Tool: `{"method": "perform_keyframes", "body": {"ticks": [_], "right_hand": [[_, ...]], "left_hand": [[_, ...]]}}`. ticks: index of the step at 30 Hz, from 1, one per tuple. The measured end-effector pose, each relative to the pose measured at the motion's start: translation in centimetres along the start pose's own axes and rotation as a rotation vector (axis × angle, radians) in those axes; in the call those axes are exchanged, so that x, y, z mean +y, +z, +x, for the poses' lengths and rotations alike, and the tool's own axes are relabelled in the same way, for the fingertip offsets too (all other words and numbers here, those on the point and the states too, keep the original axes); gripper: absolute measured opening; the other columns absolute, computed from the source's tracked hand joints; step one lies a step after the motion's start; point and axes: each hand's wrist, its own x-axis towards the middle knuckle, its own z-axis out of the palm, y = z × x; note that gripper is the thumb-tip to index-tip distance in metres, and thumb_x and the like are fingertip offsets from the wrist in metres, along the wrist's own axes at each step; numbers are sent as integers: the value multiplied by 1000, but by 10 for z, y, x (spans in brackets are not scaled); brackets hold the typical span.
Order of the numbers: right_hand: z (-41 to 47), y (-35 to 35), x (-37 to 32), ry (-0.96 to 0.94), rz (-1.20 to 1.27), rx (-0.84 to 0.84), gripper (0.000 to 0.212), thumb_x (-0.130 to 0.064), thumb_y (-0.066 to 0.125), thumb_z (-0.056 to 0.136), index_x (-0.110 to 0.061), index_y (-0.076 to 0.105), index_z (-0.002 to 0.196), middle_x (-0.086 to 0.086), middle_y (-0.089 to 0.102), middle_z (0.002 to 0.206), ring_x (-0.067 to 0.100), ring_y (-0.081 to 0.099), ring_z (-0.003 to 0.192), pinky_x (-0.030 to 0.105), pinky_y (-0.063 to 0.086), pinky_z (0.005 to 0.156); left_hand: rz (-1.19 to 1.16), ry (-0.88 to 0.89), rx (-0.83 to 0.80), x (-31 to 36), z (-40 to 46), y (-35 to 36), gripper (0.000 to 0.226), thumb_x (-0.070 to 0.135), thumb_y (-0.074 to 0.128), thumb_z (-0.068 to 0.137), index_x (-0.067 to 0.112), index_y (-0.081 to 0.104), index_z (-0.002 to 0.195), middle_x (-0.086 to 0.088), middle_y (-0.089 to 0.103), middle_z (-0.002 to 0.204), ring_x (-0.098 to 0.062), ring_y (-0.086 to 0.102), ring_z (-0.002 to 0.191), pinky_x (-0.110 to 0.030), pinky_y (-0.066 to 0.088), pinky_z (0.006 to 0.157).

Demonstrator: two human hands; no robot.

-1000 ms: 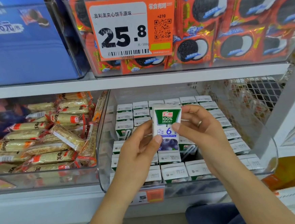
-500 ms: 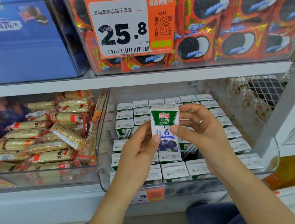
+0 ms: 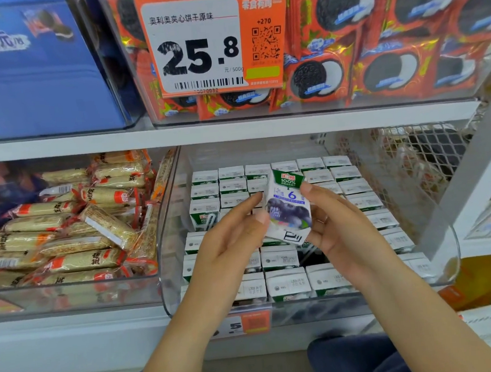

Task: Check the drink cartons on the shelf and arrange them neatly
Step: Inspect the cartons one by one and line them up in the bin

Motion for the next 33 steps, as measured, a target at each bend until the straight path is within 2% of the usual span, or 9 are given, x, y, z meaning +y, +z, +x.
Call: {"method": "perform_keyframes", "body": {"ticks": [2, 5, 8, 10, 14, 23, 28, 30, 33], "right_hand": [[1, -2, -1, 26, 7, 6, 50, -36, 71, 70, -7, 67, 110, 11, 74, 98, 18, 71, 80, 25, 57, 61], [3, -4, 0, 3, -107, 29, 52, -45, 70, 69, -8, 67, 106, 11, 74, 97, 22, 72, 83, 30, 59, 65], [3, -4, 0, 4, -194, 88, 40, -55, 65, 70, -21, 73, 88, 6, 74, 84, 17, 71, 71, 24, 54, 53], [3, -3, 0, 2, -232, 120, 41, -58, 62, 72, -20, 72, 86, 4, 73, 75, 14, 68, 62, 21, 50, 48], [5, -1, 3, 8, -268, 119, 47, -54, 58, 81, -10, 69, 94, 3, 69, 68, 12, 63, 57, 21, 49, 46], [6, 0, 6, 3, -303, 126, 33, -42, 58, 89, -10, 68, 87, 1, 67, 63, 12, 61, 53, 22, 52, 47], [6, 0, 6, -11, -330, 112, 30, -38, 60, 89, -9, 69, 87, 0, 69, 66, 13, 64, 58, 22, 53, 51], [4, 0, 6, -45, -349, 99, 25, -35, 63, 87, -11, 69, 81, -1, 69, 68, 12, 65, 60, 21, 54, 52], [2, -1, 8, -167, -473, 78, 11, -30, 70, 81, -19, 69, 81, -5, 69, 70, 9, 65, 62, 17, 52, 53]], "left_hand": [[72, 32, -26, 2, -1, 1, 42, 38, 65, 83, 37, 57, 125, 20, 70, 108, 3, 63, 103, -11, 48, 83], [143, 66, 13, 2, -1, 3, 46, 35, 65, 77, 37, 58, 122, 20, 71, 104, 1, 65, 100, -14, 49, 86], [132, 83, 56, 4, -2, 2, 37, 37, 65, 76, 35, 65, 113, 21, 72, 102, 1, 66, 98, -12, 49, 84], [116, 92, 108, 6, -2, 1, 29, 40, 65, 74, 35, 68, 102, 22, 73, 96, 4, 67, 93, -8, 48, 78], [91, 87, 210, 7, 0, -3, 36, 53, 64, 66, 30, 72, 91, 17, 75, 87, 2, 69, 85, -5, 47, 72], [140, 60, 290, 10, -1, -5, 38, 63, 57, 66, 32, 72, 82, 19, 73, 80, 4, 67, 80, -2, 44, 70], [208, 22, 313, 6, 0, -7, 31, 71, 55, 75, 46, 72, 84, 21, 72, 86, 1, 66, 86, -20, 49, 79], [181, 1, 338, 4, 2, -8, 34, 69, 53, 79, 42, 73, 79, 18, 73, 84, 0, 67, 84, -25, 49, 80], [91, -75, 387, 3, 5, -8, 43, 64, 47, 77, 33, 75, 67, 8, 74, 77, -5, 69, 74, -22, 50, 72]]}}
